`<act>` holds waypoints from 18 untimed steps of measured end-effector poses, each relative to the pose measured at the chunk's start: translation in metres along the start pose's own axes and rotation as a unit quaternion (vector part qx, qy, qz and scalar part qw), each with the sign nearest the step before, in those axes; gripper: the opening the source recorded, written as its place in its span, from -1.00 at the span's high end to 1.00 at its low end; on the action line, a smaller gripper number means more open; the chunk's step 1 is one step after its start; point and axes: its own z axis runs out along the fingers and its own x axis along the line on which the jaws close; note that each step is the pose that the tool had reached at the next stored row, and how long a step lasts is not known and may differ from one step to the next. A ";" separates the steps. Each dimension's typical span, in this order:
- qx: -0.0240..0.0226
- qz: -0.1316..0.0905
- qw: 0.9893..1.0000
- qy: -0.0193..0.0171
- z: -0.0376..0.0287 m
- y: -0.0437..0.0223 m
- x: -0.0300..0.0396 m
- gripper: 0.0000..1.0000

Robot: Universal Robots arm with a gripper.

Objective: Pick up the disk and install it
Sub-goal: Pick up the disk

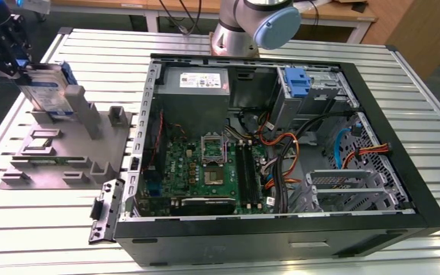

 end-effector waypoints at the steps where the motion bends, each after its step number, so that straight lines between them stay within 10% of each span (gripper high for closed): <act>1: 0.000 0.000 1.000 0.000 -0.0011 0.0000 0.0000 0.27; 18: 0.000 0.000 1.000 0.000 -0.0117 0.0001 -0.0005 0.27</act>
